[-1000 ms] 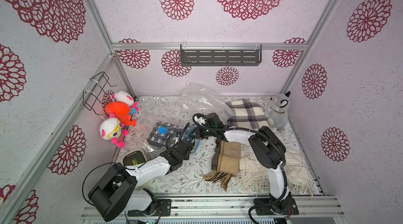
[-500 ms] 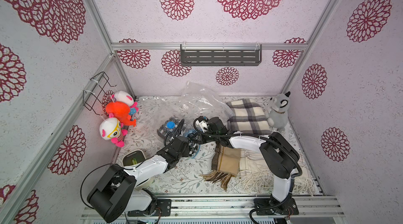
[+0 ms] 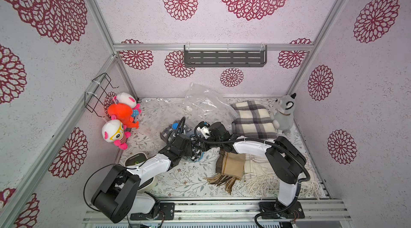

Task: Take the scarf out of the vacuum bag
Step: Take out the scarf from the vacuum bag.

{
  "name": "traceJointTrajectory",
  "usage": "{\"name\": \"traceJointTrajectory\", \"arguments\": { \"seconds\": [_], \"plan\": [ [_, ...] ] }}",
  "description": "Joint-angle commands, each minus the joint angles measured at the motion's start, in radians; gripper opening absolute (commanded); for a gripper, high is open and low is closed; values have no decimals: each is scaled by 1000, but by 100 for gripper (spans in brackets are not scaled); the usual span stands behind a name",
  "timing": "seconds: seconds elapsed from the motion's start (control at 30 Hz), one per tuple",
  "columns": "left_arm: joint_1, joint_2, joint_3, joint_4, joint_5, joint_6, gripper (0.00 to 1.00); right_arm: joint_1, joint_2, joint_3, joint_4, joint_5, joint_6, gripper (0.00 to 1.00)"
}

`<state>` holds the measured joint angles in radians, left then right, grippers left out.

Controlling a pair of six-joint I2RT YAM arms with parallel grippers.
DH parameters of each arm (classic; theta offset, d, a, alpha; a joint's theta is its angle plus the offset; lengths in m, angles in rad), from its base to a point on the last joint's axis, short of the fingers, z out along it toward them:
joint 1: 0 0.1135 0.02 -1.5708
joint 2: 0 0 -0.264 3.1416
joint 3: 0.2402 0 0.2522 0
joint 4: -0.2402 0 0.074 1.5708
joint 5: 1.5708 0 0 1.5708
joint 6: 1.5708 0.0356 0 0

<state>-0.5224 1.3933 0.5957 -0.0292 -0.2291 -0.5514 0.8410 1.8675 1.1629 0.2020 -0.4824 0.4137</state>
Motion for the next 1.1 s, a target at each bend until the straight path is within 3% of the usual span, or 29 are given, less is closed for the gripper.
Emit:
{"name": "traceJointTrajectory", "arguments": {
  "seconds": [0.0, 0.1, 0.2, 0.27, 0.37, 0.47, 0.6, 0.8, 1.07],
  "plan": [
    [19, 45, 4, 38, 6, -7, 0, 4, -81, 30, -21, -205, -46, 0],
    [19, 17, -40, 67, 20, -20, 0, -68, -89, -3, 128, -309, 75, 0],
    [7, -18, -78, 82, 25, -25, 0, -124, -110, -2, 185, -328, 115, 0],
    [-26, -28, -93, 99, 23, -25, 0, -156, -79, 2, 361, -412, 256, 0],
    [-131, -35, -70, 28, -118, -13, 0, -177, 3, 65, 464, -415, 428, 0],
    [-154, -42, -96, 50, -100, -13, 0, -193, 87, 129, 596, -453, 619, 0],
    [-147, -55, -145, 61, -195, -38, 0, -197, 70, 211, 278, -353, 449, 0],
    [-11, -47, -145, 83, -162, -27, 0, -200, -18, 70, 314, -345, 475, 0],
    [32, -2, -53, 35, -201, 15, 0, -218, -169, -86, 210, -381, 385, 0]
  ]
}}
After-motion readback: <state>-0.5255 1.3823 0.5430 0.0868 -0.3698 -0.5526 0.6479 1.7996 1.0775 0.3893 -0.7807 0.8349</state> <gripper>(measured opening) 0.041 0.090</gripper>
